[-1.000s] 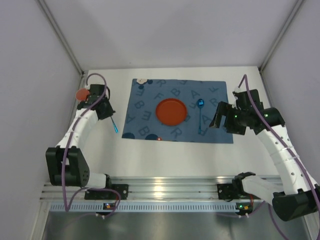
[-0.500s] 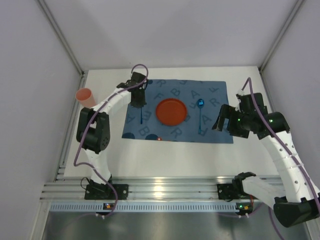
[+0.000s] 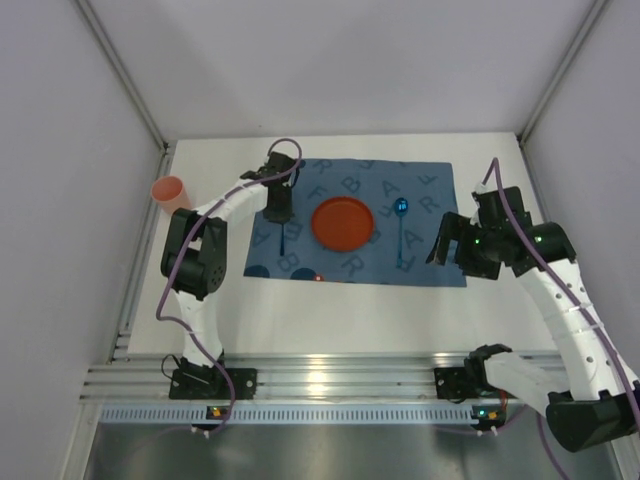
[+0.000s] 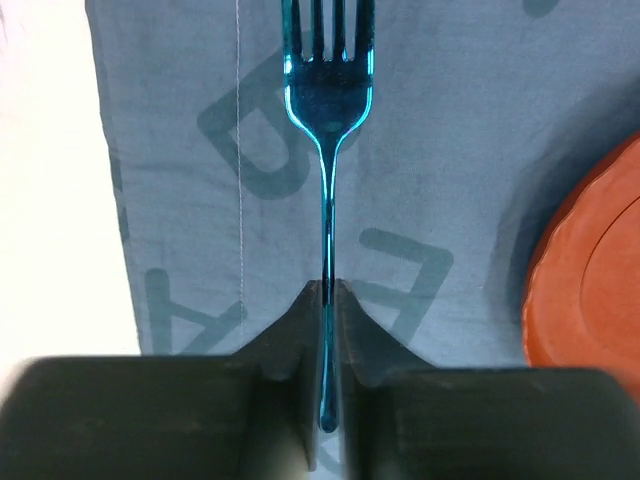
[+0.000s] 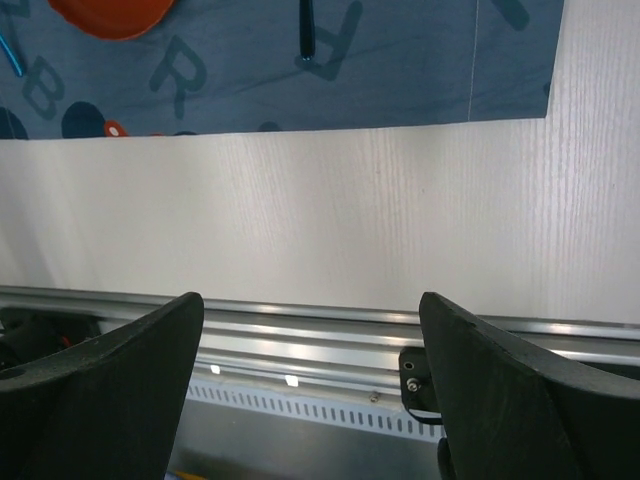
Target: Set the dinner table for one person
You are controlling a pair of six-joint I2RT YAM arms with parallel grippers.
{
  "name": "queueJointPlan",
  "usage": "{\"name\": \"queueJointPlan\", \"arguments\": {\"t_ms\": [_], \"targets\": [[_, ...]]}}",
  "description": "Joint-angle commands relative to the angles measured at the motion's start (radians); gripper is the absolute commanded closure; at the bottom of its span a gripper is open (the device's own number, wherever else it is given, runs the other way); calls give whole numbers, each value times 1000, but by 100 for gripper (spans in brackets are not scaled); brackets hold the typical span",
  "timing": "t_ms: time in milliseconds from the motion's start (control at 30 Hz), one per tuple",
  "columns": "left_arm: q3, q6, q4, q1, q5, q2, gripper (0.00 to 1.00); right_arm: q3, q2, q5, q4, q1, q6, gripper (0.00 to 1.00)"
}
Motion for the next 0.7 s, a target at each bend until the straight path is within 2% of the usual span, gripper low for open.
{"name": "queueJointPlan", "arguments": {"t_ms": [0, 100, 133, 167, 267, 367, 500, 667], "targets": [[53, 30, 33, 0, -26, 13, 76, -5, 35, 2, 35, -17, -1, 11], [45, 41, 33, 0, -42, -22, 57, 10, 71, -1, 48, -19, -3, 11], [40, 53, 34, 0, -42, -32, 48, 19, 77, 0, 55, -17, -3, 11], [40, 61, 34, 0, -46, -45, 46, 22, 90, 2, 58, -17, -3, 11], [51, 65, 11, 11, -88, -100, 45, 31, 112, 2, 70, -17, -3, 11], [47, 17, -13, 82, -89, -189, 45, 36, 129, 4, 79, -17, 2, 11], [43, -69, -62, 291, -94, -272, 46, 38, 140, 7, 93, -17, 7, 11], [53, -89, -82, 463, -129, -307, 47, 30, 155, 2, 108, -17, 11, 11]]}}
